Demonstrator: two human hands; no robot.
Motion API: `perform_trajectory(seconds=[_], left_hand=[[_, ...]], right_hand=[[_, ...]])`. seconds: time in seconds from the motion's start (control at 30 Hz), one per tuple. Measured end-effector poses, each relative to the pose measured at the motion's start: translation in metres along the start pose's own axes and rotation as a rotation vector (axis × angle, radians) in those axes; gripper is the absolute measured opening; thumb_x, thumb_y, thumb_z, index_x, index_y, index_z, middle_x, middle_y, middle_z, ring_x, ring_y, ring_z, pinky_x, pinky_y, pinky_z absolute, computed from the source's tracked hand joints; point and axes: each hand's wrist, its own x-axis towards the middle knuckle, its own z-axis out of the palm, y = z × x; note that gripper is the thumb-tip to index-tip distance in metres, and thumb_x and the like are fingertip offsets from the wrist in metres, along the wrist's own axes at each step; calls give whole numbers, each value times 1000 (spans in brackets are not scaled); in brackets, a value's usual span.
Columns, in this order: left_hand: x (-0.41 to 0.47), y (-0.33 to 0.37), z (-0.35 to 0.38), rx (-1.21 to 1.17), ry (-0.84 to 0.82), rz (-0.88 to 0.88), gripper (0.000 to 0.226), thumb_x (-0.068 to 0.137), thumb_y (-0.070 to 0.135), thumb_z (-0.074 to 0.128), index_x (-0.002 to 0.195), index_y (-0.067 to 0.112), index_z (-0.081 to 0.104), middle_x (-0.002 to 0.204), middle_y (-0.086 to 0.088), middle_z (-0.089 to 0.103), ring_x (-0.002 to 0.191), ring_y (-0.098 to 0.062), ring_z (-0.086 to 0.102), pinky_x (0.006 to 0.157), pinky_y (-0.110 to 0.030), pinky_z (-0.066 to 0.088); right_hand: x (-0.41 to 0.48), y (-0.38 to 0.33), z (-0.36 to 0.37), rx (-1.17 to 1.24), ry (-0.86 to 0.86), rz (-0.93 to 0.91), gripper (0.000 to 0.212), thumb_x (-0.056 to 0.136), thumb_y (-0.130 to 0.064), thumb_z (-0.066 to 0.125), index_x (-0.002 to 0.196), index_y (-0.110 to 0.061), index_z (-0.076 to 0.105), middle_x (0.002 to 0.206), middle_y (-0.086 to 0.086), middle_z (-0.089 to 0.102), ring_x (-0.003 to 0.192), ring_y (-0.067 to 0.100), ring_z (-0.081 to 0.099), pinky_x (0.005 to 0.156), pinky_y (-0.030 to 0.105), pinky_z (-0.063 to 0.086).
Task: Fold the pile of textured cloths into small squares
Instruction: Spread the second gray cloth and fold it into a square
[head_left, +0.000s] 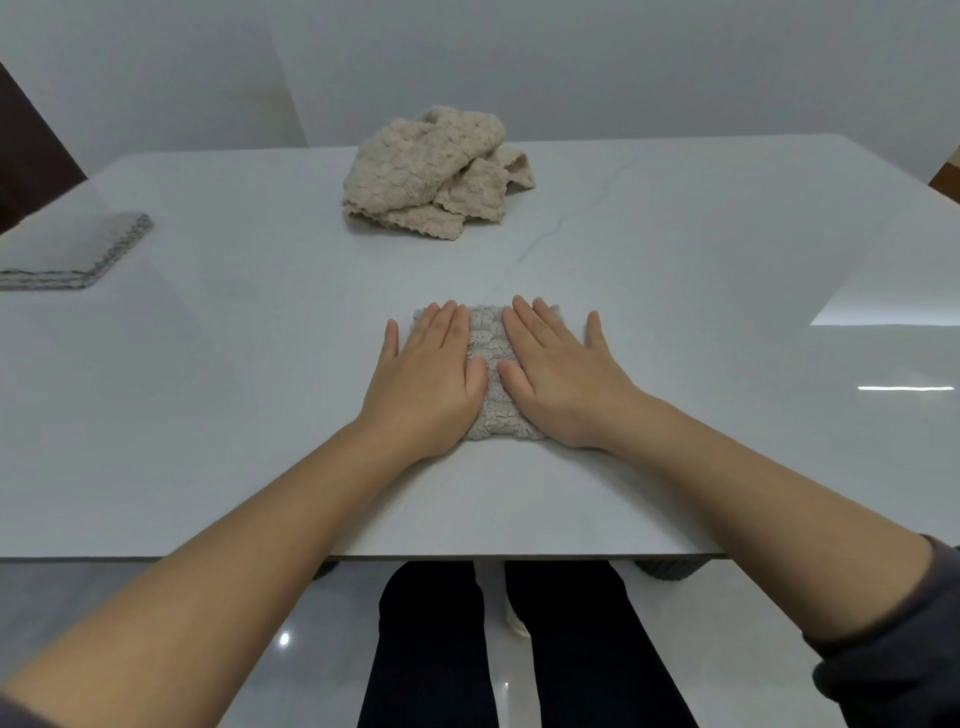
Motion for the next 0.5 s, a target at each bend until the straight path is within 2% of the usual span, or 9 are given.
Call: perform_trajectory(seconds=[0.13, 0.2, 0.3, 0.4, 0.5], left_hand=[[0, 2, -3, 28, -10, 11, 61, 101, 38, 15, 155, 11, 1, 163, -2, -1, 149, -13, -6, 120, -45, -8], [-3, -1, -7, -35, 13, 51, 65, 100, 45, 15, 155, 13, 1, 163, 0, -4, 149, -10, -9, 120, -44, -9], [-15, -18, -19, -143, 24, 304, 80, 90, 65, 19, 156, 23, 1, 163, 9, -5, 146, -1, -13, 121, -41, -5], [-23, -44, -30, 34, -7, 522, 94, 83, 77, 33, 155, 28, -3, 162, 12, -6, 146, -1, -13, 121, -36, -1], [-24, -62, -36, 124, 13, 507, 100, 78, 80, 39, 154, 29, -1, 162, 10, 0, 147, -3, -6, 121, -34, 4]], right_hand=[[-1, 1, -7, 13, -41, -9, 61, 104, -42, 15, 156, -16, -2, 164, -1, -7, 150, 14, -9, 118, 55, -9], [-1, 4, -14, 49, -54, -23, 59, 104, -41, 14, 156, -18, 1, 164, -2, -5, 150, 13, -7, 118, 54, -10], [0, 14, -22, 101, -41, -54, 56, 104, -40, 16, 156, -22, 9, 164, -4, 2, 150, 12, -2, 119, 53, -9], [4, 25, -23, 146, -7, -89, 53, 104, -38, 21, 155, -26, 14, 164, -3, 9, 150, 15, 2, 119, 52, -6], [16, 29, -26, 212, 48, -88, 51, 104, -36, 25, 154, -28, 19, 159, -1, 26, 148, 19, 17, 119, 52, 4]])
